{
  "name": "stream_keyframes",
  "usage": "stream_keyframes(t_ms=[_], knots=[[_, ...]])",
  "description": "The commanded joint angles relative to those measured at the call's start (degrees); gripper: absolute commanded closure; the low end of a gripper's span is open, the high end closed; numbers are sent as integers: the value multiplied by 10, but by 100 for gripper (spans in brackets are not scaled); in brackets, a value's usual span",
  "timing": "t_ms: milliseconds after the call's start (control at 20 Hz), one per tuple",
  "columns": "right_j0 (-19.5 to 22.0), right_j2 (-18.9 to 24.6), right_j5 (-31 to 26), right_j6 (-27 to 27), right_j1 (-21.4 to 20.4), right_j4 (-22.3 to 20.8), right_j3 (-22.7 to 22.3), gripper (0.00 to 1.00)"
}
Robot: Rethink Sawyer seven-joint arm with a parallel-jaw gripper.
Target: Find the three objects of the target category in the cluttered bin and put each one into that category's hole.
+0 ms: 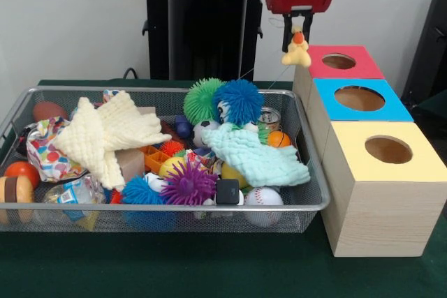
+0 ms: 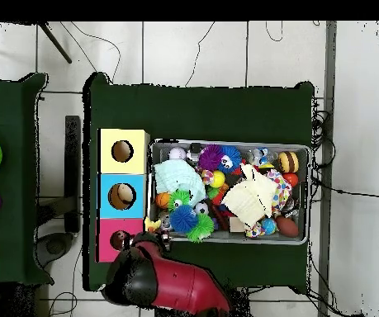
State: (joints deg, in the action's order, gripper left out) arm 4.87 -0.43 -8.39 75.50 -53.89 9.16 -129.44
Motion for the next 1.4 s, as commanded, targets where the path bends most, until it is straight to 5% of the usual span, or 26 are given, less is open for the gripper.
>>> stream_keyframes(t_ms=[50, 950, 1400], knots=[[-8, 51, 48, 162, 8, 13, -47, 100], [-20, 38, 49, 169, -50, 15, -104, 100], [38, 94, 75, 174, -68, -3, -156, 100]])
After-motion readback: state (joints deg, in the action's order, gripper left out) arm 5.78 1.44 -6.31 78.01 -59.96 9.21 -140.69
